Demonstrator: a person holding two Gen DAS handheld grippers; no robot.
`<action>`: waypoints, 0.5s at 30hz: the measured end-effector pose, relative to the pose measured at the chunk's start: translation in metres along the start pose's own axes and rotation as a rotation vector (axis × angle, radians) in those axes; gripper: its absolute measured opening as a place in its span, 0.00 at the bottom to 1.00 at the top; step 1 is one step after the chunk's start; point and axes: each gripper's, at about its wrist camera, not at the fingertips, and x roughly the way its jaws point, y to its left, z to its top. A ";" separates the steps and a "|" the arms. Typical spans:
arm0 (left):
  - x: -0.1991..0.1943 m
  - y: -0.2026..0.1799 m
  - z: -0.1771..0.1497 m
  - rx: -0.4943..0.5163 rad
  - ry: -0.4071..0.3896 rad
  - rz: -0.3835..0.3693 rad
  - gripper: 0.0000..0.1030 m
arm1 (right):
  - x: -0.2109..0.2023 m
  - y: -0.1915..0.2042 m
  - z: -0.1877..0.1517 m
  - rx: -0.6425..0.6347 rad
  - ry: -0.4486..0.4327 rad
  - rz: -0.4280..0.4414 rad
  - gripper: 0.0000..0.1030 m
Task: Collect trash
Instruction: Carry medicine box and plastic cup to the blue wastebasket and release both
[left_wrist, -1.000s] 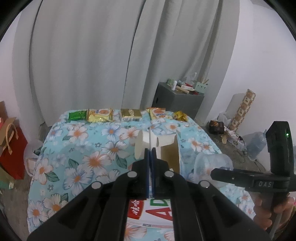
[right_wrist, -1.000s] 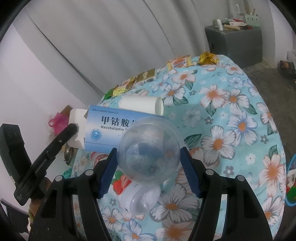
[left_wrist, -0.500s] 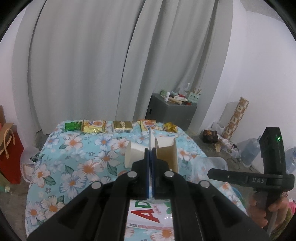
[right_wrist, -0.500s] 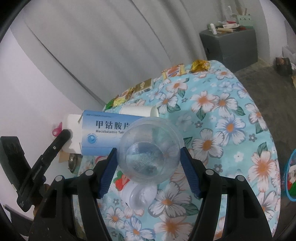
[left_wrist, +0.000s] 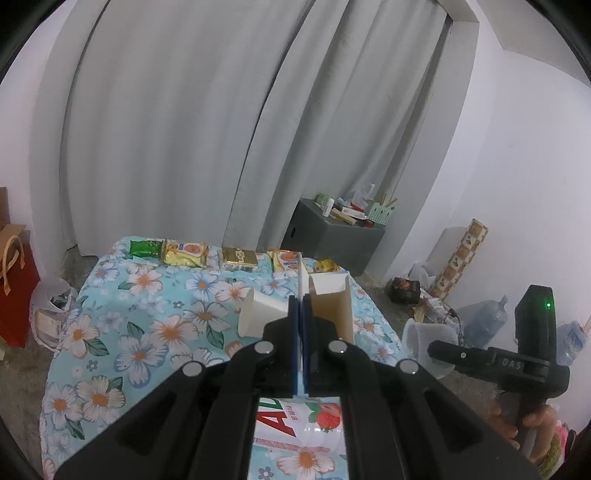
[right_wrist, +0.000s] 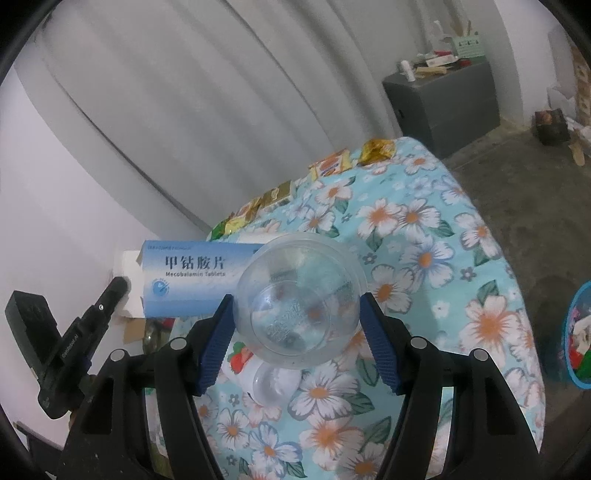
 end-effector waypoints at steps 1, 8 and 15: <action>-0.002 -0.001 0.000 0.000 -0.001 0.000 0.01 | -0.004 -0.002 0.000 0.005 -0.008 -0.001 0.62; -0.012 -0.022 0.004 0.018 0.005 -0.028 0.01 | -0.037 -0.018 -0.002 0.040 -0.061 0.001 0.62; -0.002 -0.068 0.005 0.060 0.036 -0.109 0.01 | -0.088 -0.058 -0.007 0.112 -0.152 -0.037 0.62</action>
